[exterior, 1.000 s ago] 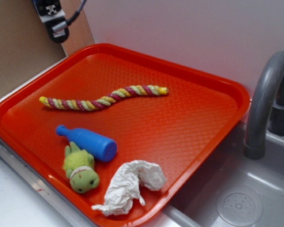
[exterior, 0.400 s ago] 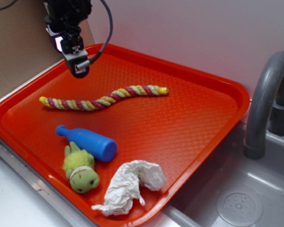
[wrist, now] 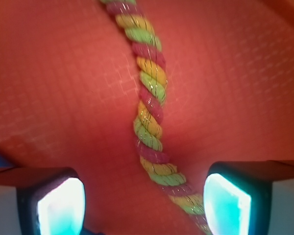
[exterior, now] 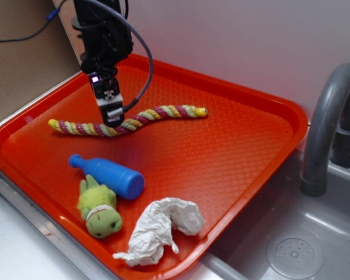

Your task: Grab the multicolored rope.

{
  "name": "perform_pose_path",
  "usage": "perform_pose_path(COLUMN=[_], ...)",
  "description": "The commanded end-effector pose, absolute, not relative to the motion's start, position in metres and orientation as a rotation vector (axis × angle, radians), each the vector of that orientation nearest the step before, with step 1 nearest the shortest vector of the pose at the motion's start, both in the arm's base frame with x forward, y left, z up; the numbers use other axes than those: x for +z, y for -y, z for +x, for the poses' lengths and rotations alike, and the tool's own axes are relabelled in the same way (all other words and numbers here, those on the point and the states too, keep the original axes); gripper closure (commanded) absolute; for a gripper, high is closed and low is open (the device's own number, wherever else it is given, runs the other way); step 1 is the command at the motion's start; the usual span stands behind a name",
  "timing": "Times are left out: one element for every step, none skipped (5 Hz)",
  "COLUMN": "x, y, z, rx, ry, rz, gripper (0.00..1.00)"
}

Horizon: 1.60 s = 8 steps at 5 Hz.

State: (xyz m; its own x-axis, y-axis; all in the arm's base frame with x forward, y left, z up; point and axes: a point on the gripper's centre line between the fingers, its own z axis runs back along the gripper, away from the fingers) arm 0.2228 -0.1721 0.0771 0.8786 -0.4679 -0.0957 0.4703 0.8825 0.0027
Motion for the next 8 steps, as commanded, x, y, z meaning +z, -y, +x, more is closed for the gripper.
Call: perform_pose_path(x=[0.057, 0.041, 0.039, 0.035, 0.035, 0.045, 0.066, 0.117], y=[0.162, 0.189, 0.212, 0.22, 0.217, 0.208, 0.198, 0.174], z=[0.233, 0.23, 0.221, 0.215, 0.215, 0.222, 0.229, 0.234], rx=[-0.484, -0.605, -0.696, -0.691, -0.638, -0.642, -0.6, -0.419], ry=[-0.121, -0.129, -0.131, -0.152, -0.134, -0.146, -0.14, -0.053], rz=[-0.072, -0.089, -0.095, -0.021, -0.003, 0.028, 0.071, 0.068], gripper=[0.0, 0.0, 0.0, 0.0, 1.0, 1.0, 1.0, 1.0])
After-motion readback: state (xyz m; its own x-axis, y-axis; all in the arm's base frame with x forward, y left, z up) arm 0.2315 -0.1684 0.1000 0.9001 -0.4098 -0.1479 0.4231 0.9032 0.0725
